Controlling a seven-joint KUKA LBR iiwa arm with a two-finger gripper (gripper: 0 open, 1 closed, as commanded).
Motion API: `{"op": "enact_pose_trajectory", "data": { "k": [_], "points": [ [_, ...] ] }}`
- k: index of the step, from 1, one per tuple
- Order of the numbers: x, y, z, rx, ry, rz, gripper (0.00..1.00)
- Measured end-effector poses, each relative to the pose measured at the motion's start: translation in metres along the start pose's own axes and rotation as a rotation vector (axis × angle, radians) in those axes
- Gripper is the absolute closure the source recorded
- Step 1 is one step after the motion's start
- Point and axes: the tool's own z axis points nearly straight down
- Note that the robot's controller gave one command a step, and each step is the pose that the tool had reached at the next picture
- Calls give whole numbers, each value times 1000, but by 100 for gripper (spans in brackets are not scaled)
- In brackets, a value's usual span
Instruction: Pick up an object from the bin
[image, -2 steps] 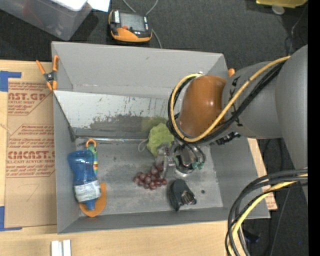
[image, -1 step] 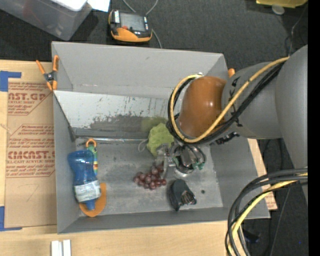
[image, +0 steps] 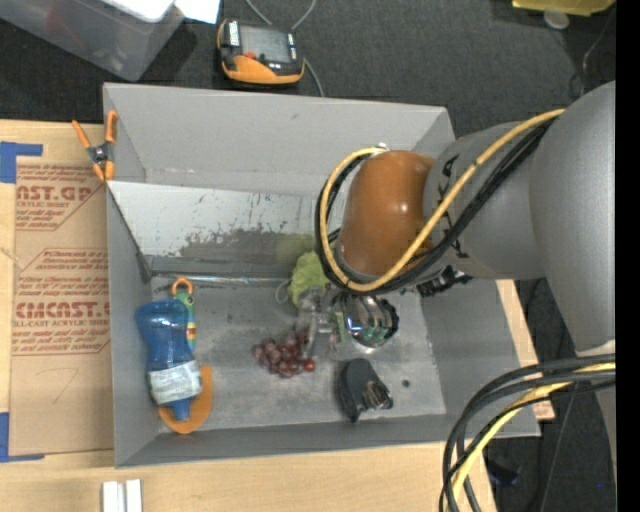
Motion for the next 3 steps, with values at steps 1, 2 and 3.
{"op": "enact_pose_trajectory", "data": {
  "k": [1,2,3],
  "points": [
    [-3,-31,-35,3,-2,-137,100],
    [-4,1,-113,-3,-5,-85,100],
    [7,-32,-208,3,1,-124,100]
  ]
}}
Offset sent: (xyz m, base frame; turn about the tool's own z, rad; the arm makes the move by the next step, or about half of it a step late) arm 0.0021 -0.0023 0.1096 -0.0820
